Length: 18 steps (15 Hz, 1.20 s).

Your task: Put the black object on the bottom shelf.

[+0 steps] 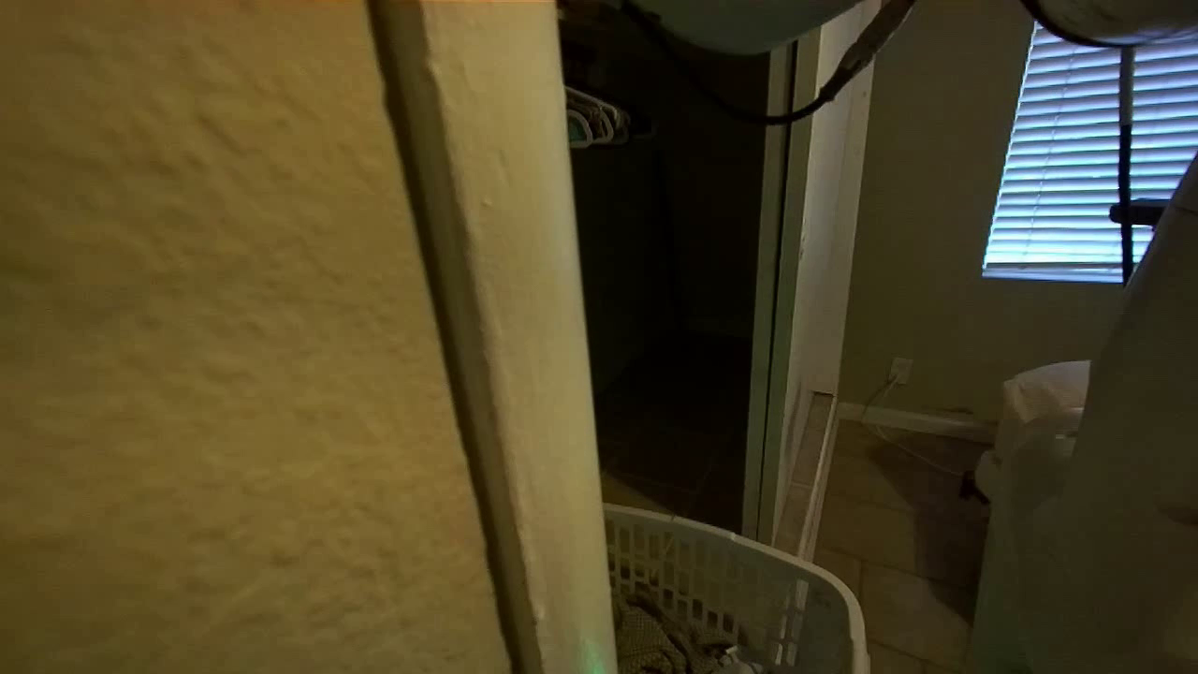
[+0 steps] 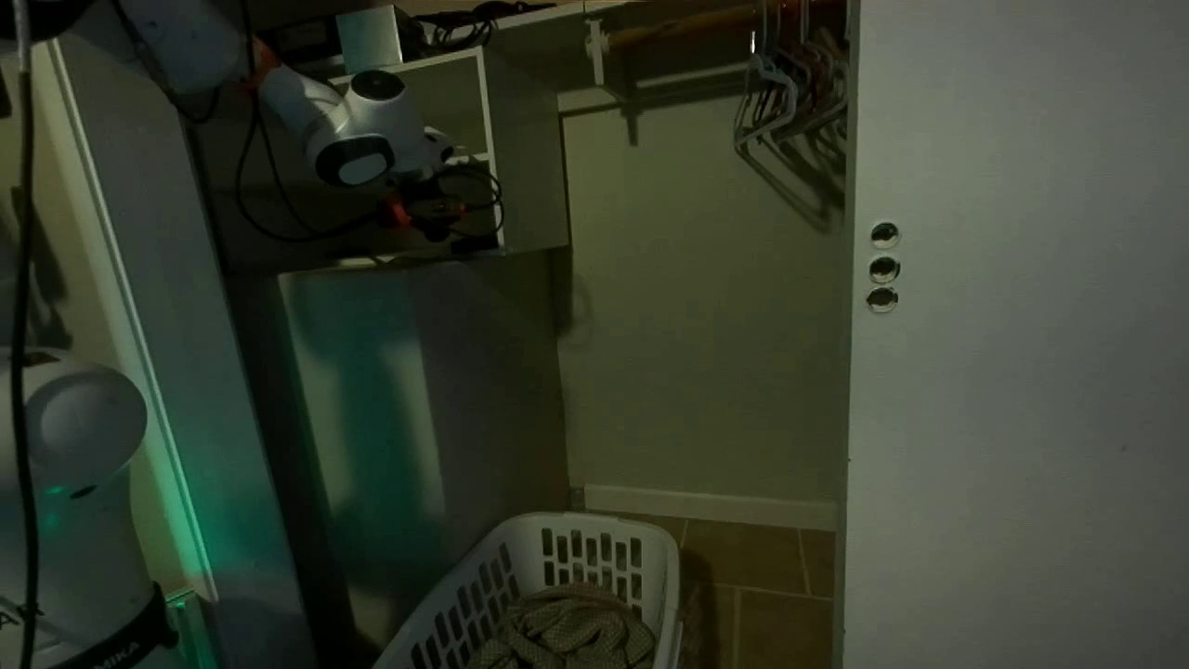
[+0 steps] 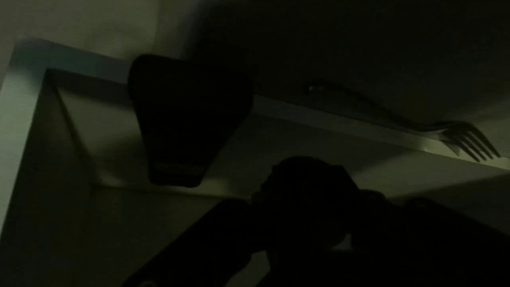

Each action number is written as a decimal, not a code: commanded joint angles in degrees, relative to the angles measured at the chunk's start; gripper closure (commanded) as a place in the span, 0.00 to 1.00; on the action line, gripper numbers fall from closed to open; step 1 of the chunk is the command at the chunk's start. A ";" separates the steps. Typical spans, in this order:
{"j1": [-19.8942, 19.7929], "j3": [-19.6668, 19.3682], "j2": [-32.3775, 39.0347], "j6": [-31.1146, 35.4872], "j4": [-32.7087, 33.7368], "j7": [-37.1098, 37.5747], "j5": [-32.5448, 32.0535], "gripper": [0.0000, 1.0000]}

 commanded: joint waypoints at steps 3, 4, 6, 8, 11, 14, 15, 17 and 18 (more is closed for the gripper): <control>0.12 0.30 4.63 3.55 3.59 0.68 -0.72 0.92; 0.18 0.28 4.97 3.46 3.92 0.69 -0.49 0.92; 0.33 0.32 5.51 3.16 4.44 0.66 -0.27 0.92; 0.38 0.32 5.88 2.99 4.73 0.68 -0.51 0.92; 0.35 0.25 5.79 2.58 4.70 0.97 -1.16 0.40; 0.22 0.18 5.10 2.34 4.23 1.54 -2.41 0.27; 0.24 0.15 4.96 2.11 4.41 1.32 -1.75 0.19; 0.25 0.12 4.86 1.75 4.51 0.93 -1.36 0.06; 0.24 0.11 4.69 1.58 4.40 1.03 -1.49 0.01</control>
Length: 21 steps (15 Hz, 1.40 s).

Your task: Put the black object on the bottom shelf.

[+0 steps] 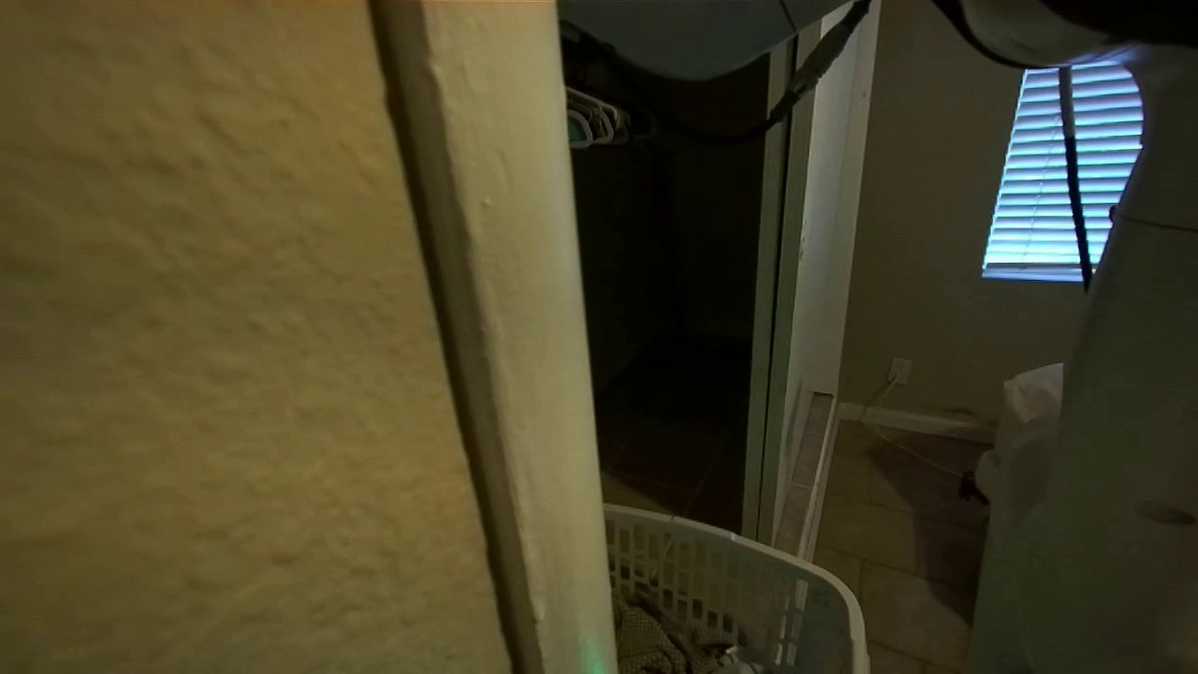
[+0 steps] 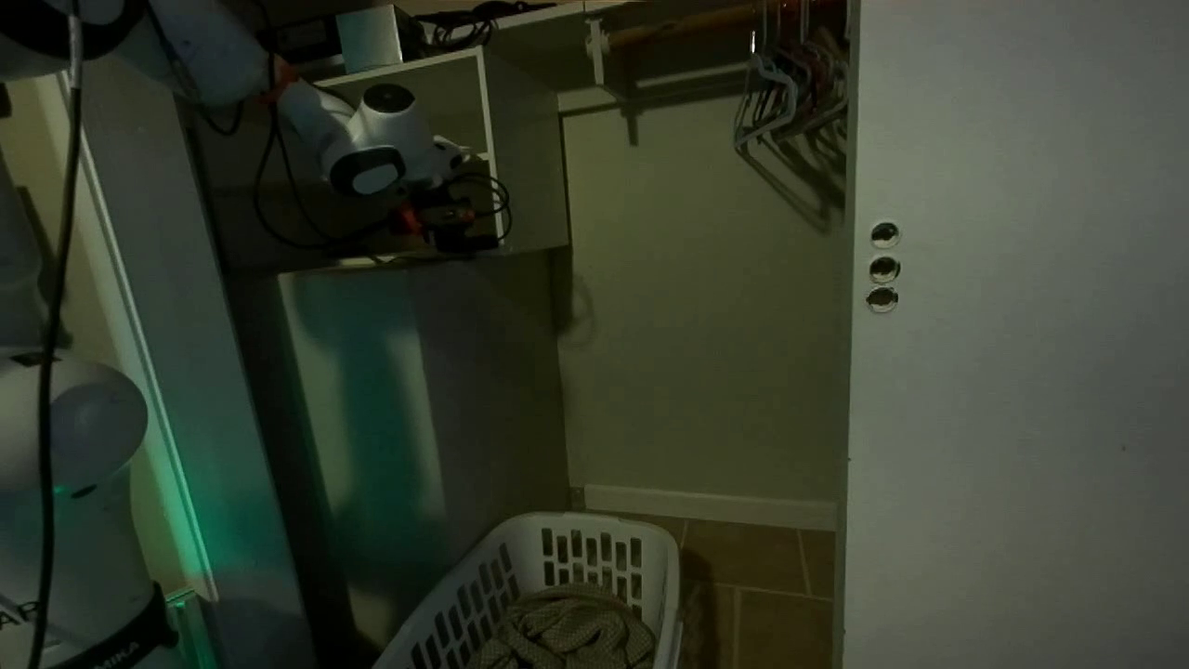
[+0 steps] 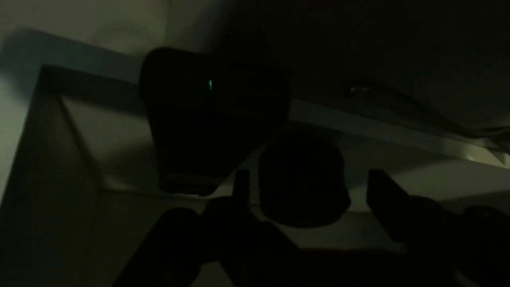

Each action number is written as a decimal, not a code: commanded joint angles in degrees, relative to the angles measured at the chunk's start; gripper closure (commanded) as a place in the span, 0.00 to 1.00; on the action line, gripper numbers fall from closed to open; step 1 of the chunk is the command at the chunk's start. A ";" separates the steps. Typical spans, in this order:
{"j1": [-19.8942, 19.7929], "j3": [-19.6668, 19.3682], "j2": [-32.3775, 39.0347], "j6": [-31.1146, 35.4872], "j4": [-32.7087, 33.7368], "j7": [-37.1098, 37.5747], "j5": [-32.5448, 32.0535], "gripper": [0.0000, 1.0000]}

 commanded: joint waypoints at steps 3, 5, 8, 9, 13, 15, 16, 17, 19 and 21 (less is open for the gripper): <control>-0.40 -0.23 -3.15 -4.24 -1.30 3.43 -2.53 0.00; -0.78 -0.39 -6.34 -6.15 -3.65 5.82 -4.11 0.00; -3.99 1.92 -11.81 -10.07 -7.02 9.43 -5.68 0.00; -4.97 2.23 -13.70 -11.12 -8.64 12.15 -8.63 0.00; -5.47 1.15 -19.60 -17.10 -12.29 17.10 -11.45 0.00; -5.29 0.55 -22.40 -18.54 -13.97 18.05 -11.64 0.00; -5.19 0.31 -23.59 -19.03 -14.56 18.71 -11.49 0.00; -5.00 -0.04 -24.89 -19.67 -15.13 19.35 -11.10 0.00; -5.04 -0.35 -27.57 -20.55 -16.31 21.05 -11.57 0.00; -3.96 -0.83 -25.05 -19.23 -14.47 19.52 -10.80 0.00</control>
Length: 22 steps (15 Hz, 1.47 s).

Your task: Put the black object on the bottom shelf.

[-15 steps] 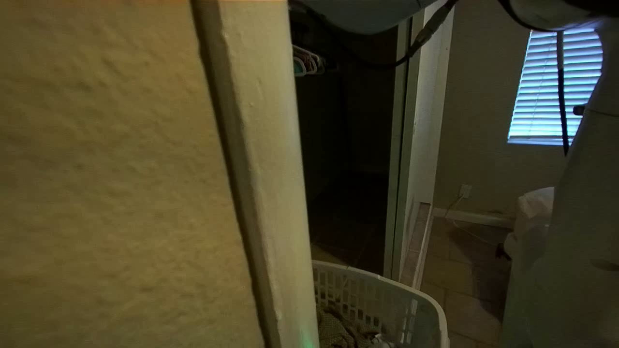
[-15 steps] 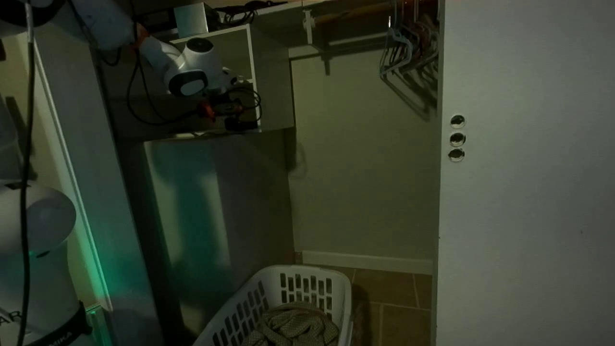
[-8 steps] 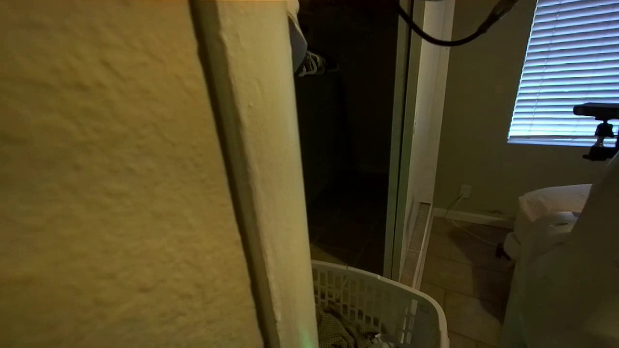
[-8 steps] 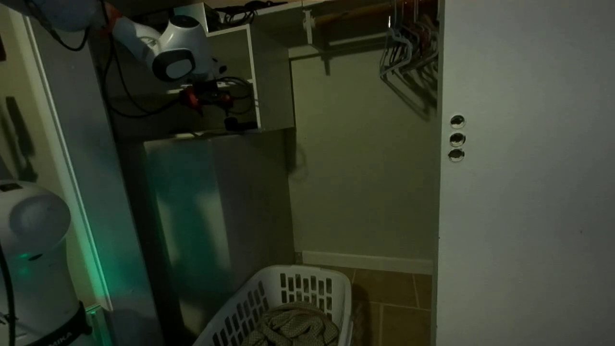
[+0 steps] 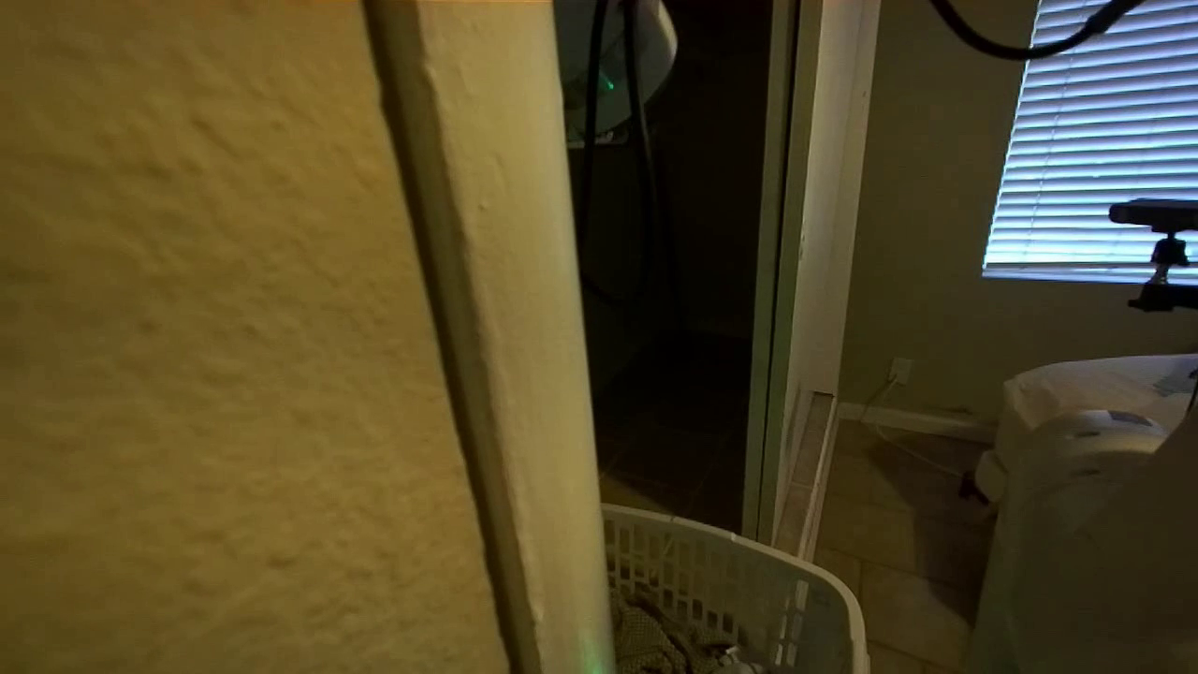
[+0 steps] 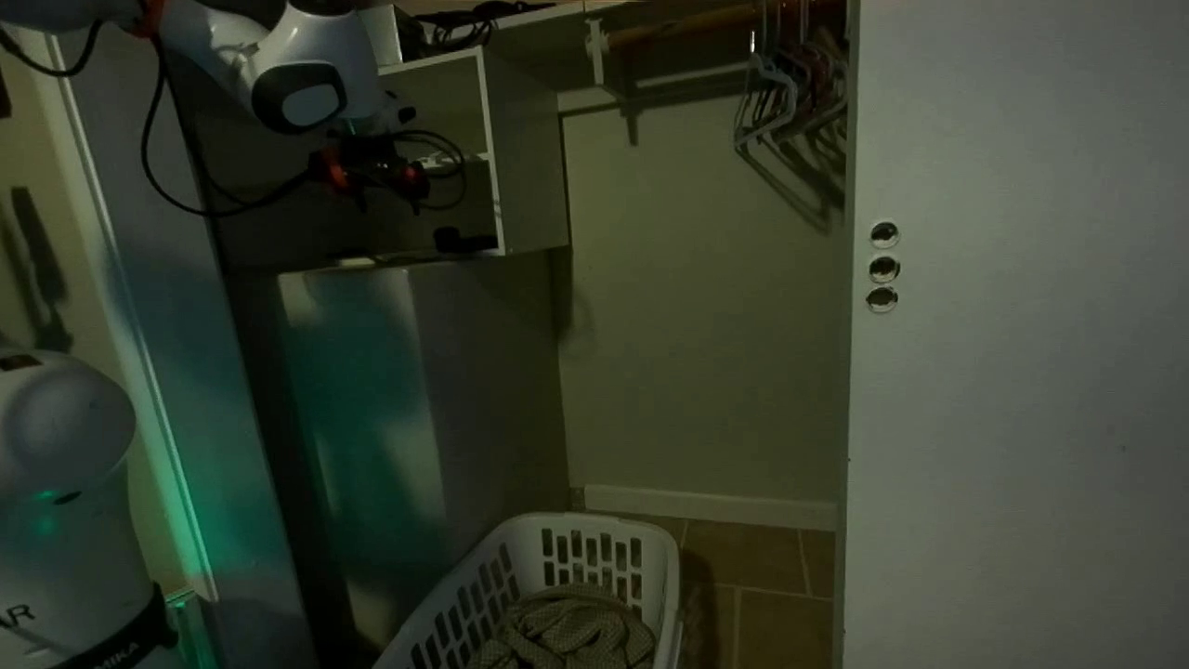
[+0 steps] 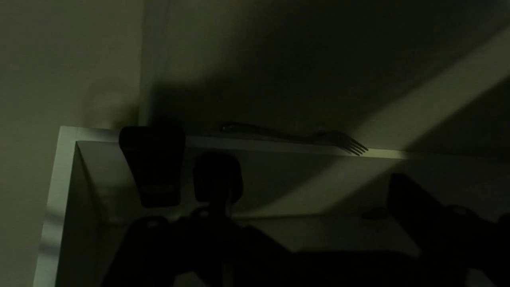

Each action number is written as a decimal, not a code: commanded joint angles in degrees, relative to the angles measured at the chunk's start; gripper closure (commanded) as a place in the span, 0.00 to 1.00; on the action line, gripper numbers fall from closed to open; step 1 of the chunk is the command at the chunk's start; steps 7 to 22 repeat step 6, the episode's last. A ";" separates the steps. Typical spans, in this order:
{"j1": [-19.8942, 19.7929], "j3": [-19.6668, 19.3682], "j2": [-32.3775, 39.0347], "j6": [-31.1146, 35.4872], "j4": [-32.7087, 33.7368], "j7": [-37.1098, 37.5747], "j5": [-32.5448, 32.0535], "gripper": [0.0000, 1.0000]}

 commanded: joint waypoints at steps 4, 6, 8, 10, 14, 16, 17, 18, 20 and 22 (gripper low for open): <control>1.18 -0.91 -0.47 0.10 -0.22 0.62 -0.73 0.00; 1.15 -0.90 -0.17 0.09 -0.22 0.60 -0.70 0.00; 1.15 -0.90 -0.17 0.09 -0.22 0.60 -0.70 0.00; 1.15 -0.90 -0.17 0.09 -0.22 0.60 -0.70 0.00; 1.15 -0.90 -0.17 0.09 -0.22 0.60 -0.70 0.00; 1.15 -0.90 -0.17 0.09 -0.22 0.60 -0.70 0.00; 1.15 -0.90 -0.17 0.09 -0.22 0.60 -0.70 0.00; 1.15 -0.90 -0.17 0.09 -0.22 0.60 -0.70 0.00; 1.15 -0.90 -0.17 0.09 -0.22 0.60 -0.70 0.00; 1.15 -0.90 -0.17 0.09 -0.22 0.60 -0.70 0.00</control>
